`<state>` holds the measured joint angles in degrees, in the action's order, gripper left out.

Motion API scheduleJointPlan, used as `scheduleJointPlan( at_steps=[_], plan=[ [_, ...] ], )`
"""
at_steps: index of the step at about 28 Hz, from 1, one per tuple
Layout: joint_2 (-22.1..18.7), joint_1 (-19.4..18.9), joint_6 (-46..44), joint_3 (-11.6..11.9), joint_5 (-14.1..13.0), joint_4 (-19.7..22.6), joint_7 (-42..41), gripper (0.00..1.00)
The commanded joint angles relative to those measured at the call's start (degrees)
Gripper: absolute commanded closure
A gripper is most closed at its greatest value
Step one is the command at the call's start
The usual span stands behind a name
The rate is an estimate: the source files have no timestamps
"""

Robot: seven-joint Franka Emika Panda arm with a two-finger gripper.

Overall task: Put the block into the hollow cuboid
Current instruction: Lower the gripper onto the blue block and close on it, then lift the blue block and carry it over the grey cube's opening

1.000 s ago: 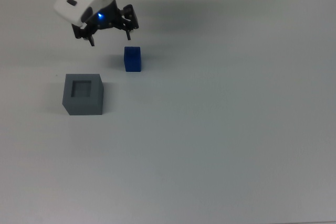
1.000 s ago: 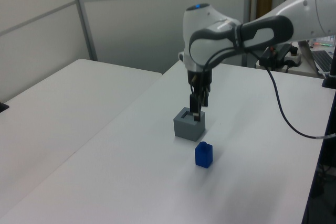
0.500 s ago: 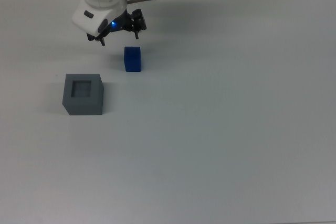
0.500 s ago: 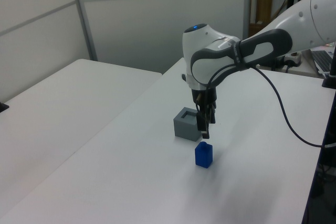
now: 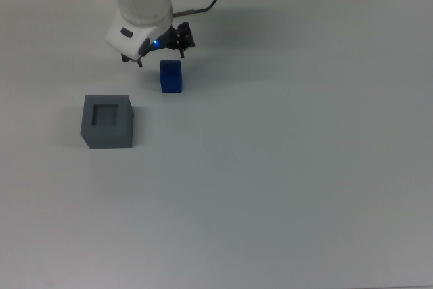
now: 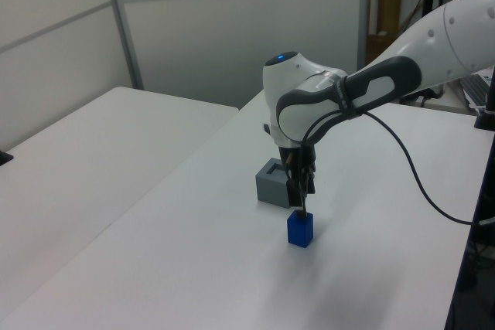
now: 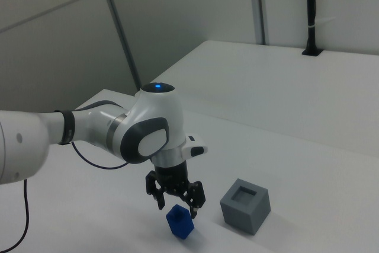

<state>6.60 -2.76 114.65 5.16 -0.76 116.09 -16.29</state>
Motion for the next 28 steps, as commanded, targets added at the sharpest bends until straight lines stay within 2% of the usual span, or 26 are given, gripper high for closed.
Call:
scheduleJointPlan(
  at_steps=[1, 8, 12, 14, 17, 23, 24, 28],
  plan=[
    [2.2, -1.6, 2.0, 0.1, 1.3, 0.1, 2.6, 0.00],
    [3.2, -2.4, 2.9, -0.1, 1.8, 0.1, 2.6, 0.01],
    [3.5, -2.7, 2.9, -0.1, 3.0, 0.1, 2.7, 0.26],
    [3.4, -2.8, 2.8, -0.1, 3.1, 0.1, 2.7, 0.44],
    [3.4, -2.8, 2.8, -0.1, 3.1, 0.0, 2.7, 0.54],
    [3.3, -2.7, 2.3, -0.1, 3.1, -0.7, 2.7, 0.65],
    [3.3, -2.7, 2.3, -0.1, 3.1, -0.7, 2.7, 0.73],
    [3.2, -2.6, 2.2, -0.1, 3.1, -1.0, 2.7, 0.91]
  ],
)
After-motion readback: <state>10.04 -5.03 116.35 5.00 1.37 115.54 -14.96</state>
